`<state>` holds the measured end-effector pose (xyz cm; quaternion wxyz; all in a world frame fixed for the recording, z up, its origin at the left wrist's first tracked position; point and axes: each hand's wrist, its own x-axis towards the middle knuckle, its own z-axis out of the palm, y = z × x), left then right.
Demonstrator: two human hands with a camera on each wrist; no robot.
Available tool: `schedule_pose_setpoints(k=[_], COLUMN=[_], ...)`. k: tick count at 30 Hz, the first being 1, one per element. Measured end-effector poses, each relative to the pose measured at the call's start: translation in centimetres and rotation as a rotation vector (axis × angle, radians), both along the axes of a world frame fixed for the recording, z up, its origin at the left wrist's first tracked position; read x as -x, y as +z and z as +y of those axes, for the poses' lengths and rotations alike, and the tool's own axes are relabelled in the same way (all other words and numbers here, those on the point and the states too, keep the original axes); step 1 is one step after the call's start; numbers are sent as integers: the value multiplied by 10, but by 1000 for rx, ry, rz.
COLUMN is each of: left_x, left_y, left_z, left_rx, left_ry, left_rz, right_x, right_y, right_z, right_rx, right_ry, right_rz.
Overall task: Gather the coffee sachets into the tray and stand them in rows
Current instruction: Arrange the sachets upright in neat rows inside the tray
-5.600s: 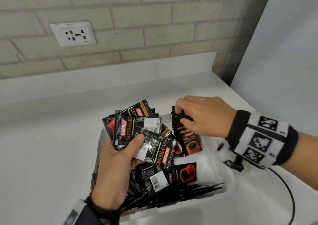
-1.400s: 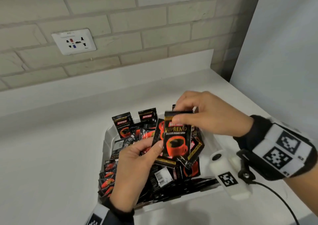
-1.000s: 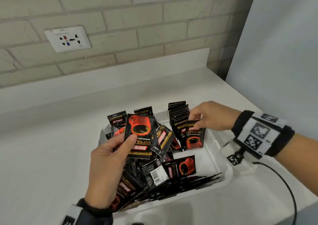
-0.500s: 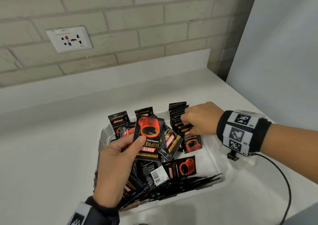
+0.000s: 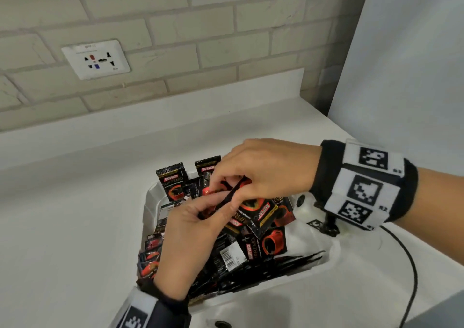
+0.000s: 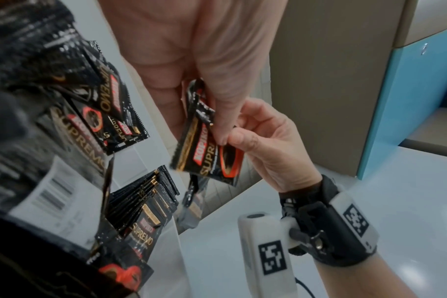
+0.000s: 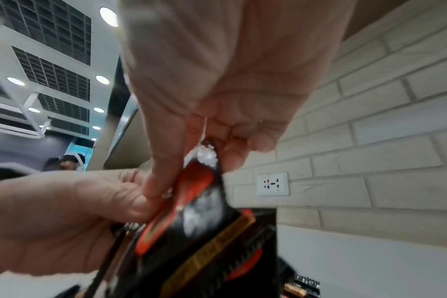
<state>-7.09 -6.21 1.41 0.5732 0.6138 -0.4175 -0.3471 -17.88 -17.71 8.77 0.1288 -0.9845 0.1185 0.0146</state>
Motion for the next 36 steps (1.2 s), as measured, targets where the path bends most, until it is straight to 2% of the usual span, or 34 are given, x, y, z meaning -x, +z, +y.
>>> schedule_pose_setpoints(k=[3, 7, 12, 16, 22, 27, 31, 33, 36], left_x=[-7, -19, -23, -20, -11, 0, 7, 4, 5], left_y=[-5, -9, -11, -15, -14, -10, -10, -12, -8], left_z=[1, 0, -2, -3, -8, -9, -10, -10, -9], left_rx=[11, 56, 75, 56, 9, 1, -14, 2, 8], left_ry=[47, 131, 157, 134, 98, 50, -9, -15, -56], left_rz=[77, 171, 188, 154, 89, 69, 0, 20, 18], right_x=[11, 37, 60, 63, 58, 44, 38, 38, 40], right_y=[-1, -15, -48, -62, -56, -50, -49, -45, -35], right_z=[-12, -32, -33, -26, -17, 0, 7, 6, 0], right_rx=[-143, -339, -769, -908, -1089, -1056, -1047, -950, -695], right_ry=[-133, -476, -756, -792, -748, -606, -584, -592, -561], right_rz=[-89, -283, -276, -288, -401, -436, -416, -435, -459])
